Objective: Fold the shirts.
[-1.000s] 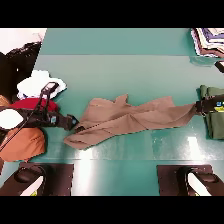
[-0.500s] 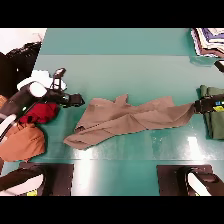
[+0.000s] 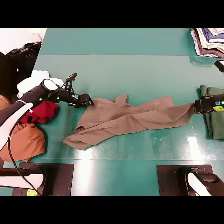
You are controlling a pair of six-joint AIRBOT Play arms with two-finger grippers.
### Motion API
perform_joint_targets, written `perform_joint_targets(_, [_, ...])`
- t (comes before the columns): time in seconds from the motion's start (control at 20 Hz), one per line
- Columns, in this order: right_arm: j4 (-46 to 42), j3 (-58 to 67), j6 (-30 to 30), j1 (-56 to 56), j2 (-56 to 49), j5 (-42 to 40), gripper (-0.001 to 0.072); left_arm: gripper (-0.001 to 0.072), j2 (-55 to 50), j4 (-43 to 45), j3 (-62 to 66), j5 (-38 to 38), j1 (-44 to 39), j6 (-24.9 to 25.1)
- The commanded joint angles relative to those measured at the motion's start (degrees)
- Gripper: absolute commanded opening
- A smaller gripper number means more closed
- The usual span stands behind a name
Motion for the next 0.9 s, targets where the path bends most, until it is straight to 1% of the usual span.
perform_joint_targets(0.0, [0.0, 0.0, 0.5, 0.0, 0.0, 0.0, 0.0017, 0.0451, -0.7, -0.6, 0.2, 1.4, -1.4, 2.2])
perform_joint_targets(0.05, [0.0, 0.0, 0.5, 0.0, 0.0, 0.0, 0.0016, 0.0295, -0.7, -0.7, 0.2, 2.2, -1.4, 2.2])
perform_joint_targets(0.1, [0.0, 0.0, 0.5, 0.0, 0.0, 0.0, 0.0017, 0.0082, -0.7, -0.9, 0.6, 2.5, -1.3, 2.1])
perform_joint_targets(0.15, [0.0, 0.0, 0.5, 0.0, 0.0, -0.1, 0.0016, 0.0028, -0.6, -0.9, 1.6, 2.1, -1.2, 2.1])
perform_joint_targets(0.25, [-0.1, 1.0, 0.5, 0.0, 0.0, -1.1, 0.0016, 0.0026, 1.1, 0.6, 5.8, -0.1, -1.2, 2.1])
perform_joint_targets(0.35, [-0.5, 4.7, 0.5, 0.0, -0.1, -2.4, 0.0017, 0.0026, 5.8, 4.9, 12.4, -0.7, -1.2, 1.5])
perform_joint_targets(0.6, [-0.5, 24.5, 0.4, 0.0, -5.7, -2.7, 0.0017, 0.0026, 23.3, 19.6, 34.6, -0.7, -1.2, 1.4])
perform_joint_targets(0.7, [-0.5, 32.7, -0.3, 0.0, -8.1, -2.1, 0.0016, 0.0027, 29.3, 22.6, 43.1, -0.7, -1.2, 0.1])
perform_joint_targets(0.85, [-0.6, 42.1, -0.8, 0.0, -9.4, -0.9, 0.0016, 0.0027, 36.0, 23.7, 51.0, -1.0, -1.2, -1.5])
